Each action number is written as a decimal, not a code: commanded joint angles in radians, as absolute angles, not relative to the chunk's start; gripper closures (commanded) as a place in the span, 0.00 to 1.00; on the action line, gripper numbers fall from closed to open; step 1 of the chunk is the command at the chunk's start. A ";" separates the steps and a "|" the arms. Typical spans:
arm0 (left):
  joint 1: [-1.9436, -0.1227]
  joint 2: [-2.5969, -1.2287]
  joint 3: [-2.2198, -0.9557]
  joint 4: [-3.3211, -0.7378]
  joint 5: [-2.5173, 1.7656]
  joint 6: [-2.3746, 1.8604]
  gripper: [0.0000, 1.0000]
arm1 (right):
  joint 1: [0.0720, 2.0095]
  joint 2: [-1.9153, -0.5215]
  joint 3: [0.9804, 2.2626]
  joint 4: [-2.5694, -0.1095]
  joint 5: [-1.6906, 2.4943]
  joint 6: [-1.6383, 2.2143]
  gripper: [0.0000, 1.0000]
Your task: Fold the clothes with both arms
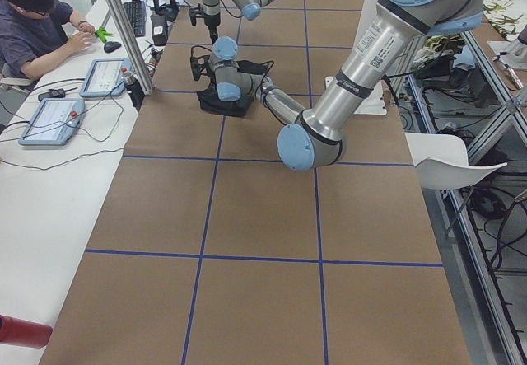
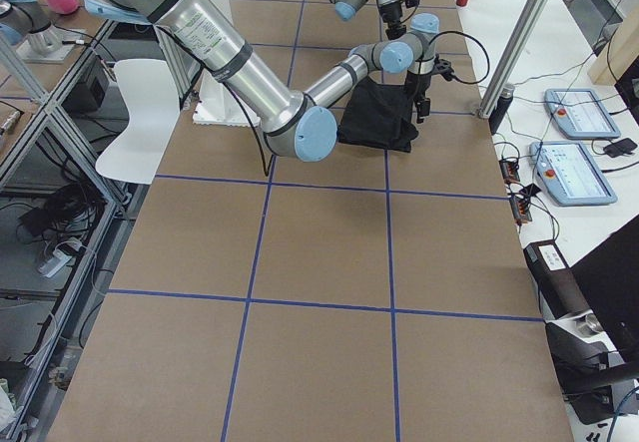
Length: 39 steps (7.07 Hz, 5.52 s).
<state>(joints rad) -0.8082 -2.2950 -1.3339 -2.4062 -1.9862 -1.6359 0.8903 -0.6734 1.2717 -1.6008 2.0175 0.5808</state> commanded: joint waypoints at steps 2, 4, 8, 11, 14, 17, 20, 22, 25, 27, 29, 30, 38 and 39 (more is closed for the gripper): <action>-0.788 -2.445 -1.094 -2.421 -1.918 -1.634 1.00 | 0.920 -0.673 1.273 -1.600 2.063 0.571 0.00; -0.782 -2.448 -1.042 -2.448 -1.911 -1.635 1.00 | 0.920 -0.676 1.273 -1.601 2.065 0.571 0.00; -0.749 -2.474 -1.025 -2.450 -1.914 -1.635 1.00 | 0.922 -0.678 1.273 -1.601 2.065 0.571 0.00; -0.733 -2.496 -0.938 -2.500 -1.902 -1.634 1.00 | 0.922 -0.680 1.273 -1.601 2.065 0.571 0.00; -0.773 -2.494 -0.884 -2.523 -1.876 -1.631 1.00 | 0.922 -0.683 1.272 -1.601 2.063 0.571 0.00; -0.845 -2.494 -0.845 -2.522 -1.881 -1.543 1.00 | 0.922 -0.684 1.269 -1.600 2.063 0.571 0.00; -0.971 -2.467 -0.882 -2.497 -2.030 -1.374 1.00 | 0.966 -0.689 1.269 -1.605 2.075 0.536 0.00; -1.058 -2.323 -1.028 -2.477 -2.142 -1.281 1.00 | 1.021 -0.730 1.275 -1.606 2.112 0.487 0.00; -1.124 -2.153 -1.200 -2.476 -2.149 -1.231 0.00 | 1.123 -0.849 1.330 -1.615 2.177 0.362 0.00; -1.190 -1.929 -1.367 -2.476 -2.134 -0.888 0.00 | 1.175 -0.955 1.367 -1.614 2.175 0.212 0.00; -1.268 -1.835 -1.379 -2.476 -2.100 -0.650 0.00 | 1.256 -1.102 1.451 -1.611 2.175 0.074 0.00; -1.279 -1.792 -1.387 -2.483 -2.042 -0.626 0.00 | 1.291 -1.177 1.494 -1.606 2.172 0.049 0.00; -1.376 -1.641 -1.422 -2.594 -2.052 -0.542 0.00 | 1.451 -1.464 1.561 -1.471 2.161 0.041 0.00; -1.382 -1.616 -1.425 -2.530 -2.054 -0.403 0.00 | 1.463 -1.512 1.612 -1.471 2.166 0.041 0.00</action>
<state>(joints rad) -1.3763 -1.6415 -1.4226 -2.5821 -2.0510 -0.5242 1.4448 -1.4520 1.5629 -1.4738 2.1608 0.0421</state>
